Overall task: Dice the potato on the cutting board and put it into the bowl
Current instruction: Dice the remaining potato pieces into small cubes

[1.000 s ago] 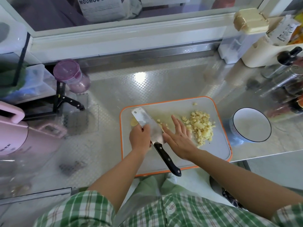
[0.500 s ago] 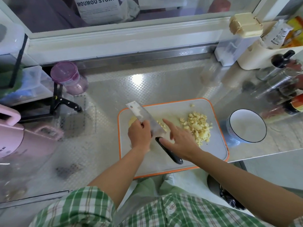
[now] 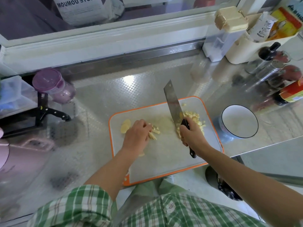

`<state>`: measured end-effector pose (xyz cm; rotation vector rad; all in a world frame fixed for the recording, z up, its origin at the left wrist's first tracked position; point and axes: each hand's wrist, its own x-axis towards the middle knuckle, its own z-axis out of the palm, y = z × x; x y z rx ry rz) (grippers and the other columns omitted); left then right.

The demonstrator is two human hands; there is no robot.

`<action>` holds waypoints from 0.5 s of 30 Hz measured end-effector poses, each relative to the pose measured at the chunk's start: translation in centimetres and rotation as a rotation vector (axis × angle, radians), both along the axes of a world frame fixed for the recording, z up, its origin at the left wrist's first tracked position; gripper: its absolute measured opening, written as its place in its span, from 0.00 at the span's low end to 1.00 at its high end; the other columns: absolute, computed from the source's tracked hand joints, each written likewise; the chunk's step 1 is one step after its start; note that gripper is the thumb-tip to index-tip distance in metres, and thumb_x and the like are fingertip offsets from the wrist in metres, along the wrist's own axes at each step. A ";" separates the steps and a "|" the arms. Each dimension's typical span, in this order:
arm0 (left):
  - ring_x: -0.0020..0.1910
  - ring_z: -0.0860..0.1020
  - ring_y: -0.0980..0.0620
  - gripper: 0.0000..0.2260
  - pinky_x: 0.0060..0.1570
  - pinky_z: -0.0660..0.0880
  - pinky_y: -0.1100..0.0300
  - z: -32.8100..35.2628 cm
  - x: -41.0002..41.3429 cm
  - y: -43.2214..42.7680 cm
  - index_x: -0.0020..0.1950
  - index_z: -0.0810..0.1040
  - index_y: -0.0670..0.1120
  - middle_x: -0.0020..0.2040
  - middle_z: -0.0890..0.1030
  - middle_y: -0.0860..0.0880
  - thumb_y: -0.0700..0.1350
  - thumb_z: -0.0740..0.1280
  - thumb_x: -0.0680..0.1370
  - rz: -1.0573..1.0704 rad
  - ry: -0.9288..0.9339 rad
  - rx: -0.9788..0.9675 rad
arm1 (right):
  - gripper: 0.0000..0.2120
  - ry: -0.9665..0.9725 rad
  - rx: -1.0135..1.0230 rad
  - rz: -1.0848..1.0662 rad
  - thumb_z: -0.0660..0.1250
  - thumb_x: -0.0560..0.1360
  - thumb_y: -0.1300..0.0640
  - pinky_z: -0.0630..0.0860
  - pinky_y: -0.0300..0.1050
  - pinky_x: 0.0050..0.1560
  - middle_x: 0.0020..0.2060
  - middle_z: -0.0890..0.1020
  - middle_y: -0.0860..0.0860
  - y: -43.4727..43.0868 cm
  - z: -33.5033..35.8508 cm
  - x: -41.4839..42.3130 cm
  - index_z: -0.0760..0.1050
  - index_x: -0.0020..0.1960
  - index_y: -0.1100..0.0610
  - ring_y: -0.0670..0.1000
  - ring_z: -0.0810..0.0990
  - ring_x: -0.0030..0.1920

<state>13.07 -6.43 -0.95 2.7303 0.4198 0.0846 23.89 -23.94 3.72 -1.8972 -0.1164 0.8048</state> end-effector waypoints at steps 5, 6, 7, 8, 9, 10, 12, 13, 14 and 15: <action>0.37 0.76 0.45 0.09 0.24 0.69 0.57 -0.6 0.7 -0.2 0.36 0.80 0.47 0.39 0.75 0.46 0.41 0.59 0.68 -0.249 0.048 0.298 | 0.04 0.058 -0.007 0.050 0.56 0.75 0.66 0.61 0.44 0.26 0.29 0.63 0.53 0.4 -0.3 -0.1 0.63 0.42 0.61 0.50 0.62 0.24; 0.37 0.76 0.45 0.11 0.25 0.68 0.57 -0.7 0.8 -0.2 0.35 0.80 0.47 0.39 0.75 0.46 0.42 0.58 0.68 -0.269 0.054 0.329 | 0.02 0.067 0.000 0.061 0.56 0.76 0.66 0.61 0.44 0.26 0.29 0.64 0.54 0.5 -0.2 -0.1 0.64 0.44 0.63 0.50 0.62 0.25; 0.37 0.76 0.45 0.11 0.25 0.68 0.57 -0.9 0.8 -0.1 0.36 0.79 0.47 0.39 0.75 0.46 0.42 0.57 0.68 -0.289 0.047 0.351 | 0.01 0.073 0.007 0.066 0.56 0.76 0.65 0.61 0.44 0.26 0.30 0.64 0.54 0.6 -0.3 -0.1 0.64 0.46 0.64 0.50 0.62 0.25; 0.37 0.76 0.45 0.10 0.26 0.68 0.57 -0.9 0.9 -0.1 0.36 0.79 0.46 0.39 0.75 0.45 0.42 0.58 0.68 -0.305 0.058 0.360 | 0.02 0.078 0.008 0.068 0.56 0.76 0.65 0.61 0.44 0.26 0.30 0.64 0.54 0.6 -0.4 0.0 0.65 0.47 0.65 0.50 0.62 0.25; 0.38 0.75 0.44 0.08 0.26 0.68 0.57 -1.0 0.9 0.1 0.36 0.79 0.45 0.38 0.74 0.45 0.41 0.60 0.68 -0.322 0.054 0.370 | 0.02 0.082 0.005 0.069 0.56 0.76 0.65 0.61 0.44 0.26 0.30 0.64 0.54 0.6 -0.4 0.1 0.65 0.47 0.65 0.50 0.62 0.25; 0.38 0.75 0.44 0.05 0.26 0.68 0.57 -0.9 1.0 0.3 0.36 0.78 0.45 0.38 0.74 0.45 0.41 0.63 0.67 -0.337 0.066 0.384 | 0.02 0.085 0.001 0.071 0.56 0.76 0.65 0.62 0.44 0.25 0.30 0.64 0.54 0.7 -0.5 0.1 0.65 0.47 0.64 0.50 0.62 0.25; 0.38 0.75 0.44 0.04 0.27 0.68 0.56 -0.9 1.2 0.5 0.36 0.78 0.44 0.38 0.75 0.45 0.41 0.70 0.63 -0.354 0.101 0.377 | 0.01 0.093 0.000 0.074 0.56 0.76 0.65 0.62 0.43 0.26 0.30 0.64 0.54 0.7 -0.5 0.2 0.65 0.47 0.62 0.50 0.62 0.25; 0.38 0.76 0.44 0.07 0.28 0.69 0.56 -1.0 1.1 0.6 0.37 0.77 0.44 0.38 0.75 0.45 0.42 0.71 0.61 -0.369 0.119 0.377 | 0.01 0.096 -0.002 0.074 0.56 0.76 0.65 0.62 0.43 0.26 0.30 0.64 0.54 0.6 -0.5 0.2 0.65 0.47 0.62 0.50 0.62 0.25; 0.38 0.76 0.44 0.09 0.29 0.70 0.55 -1.0 1.1 0.6 0.37 0.77 0.43 0.38 0.75 0.45 0.43 0.72 0.59 -0.375 0.141 0.361 | 0.01 0.097 -0.004 0.076 0.56 0.76 0.65 0.62 0.43 0.25 0.29 0.64 0.54 0.6 -0.5 0.2 0.65 0.47 0.63 0.50 0.62 0.25; 0.38 0.75 0.44 0.10 0.29 0.71 0.55 -1.1 1.0 0.7 0.37 0.76 0.43 0.38 0.74 0.44 0.44 0.71 0.59 -0.372 0.139 0.350 | 0.02 0.100 -0.003 0.077 0.55 0.76 0.65 0.62 0.43 0.25 0.30 0.64 0.54 0.5 -0.5 0.2 0.65 0.48 0.64 0.50 0.62 0.25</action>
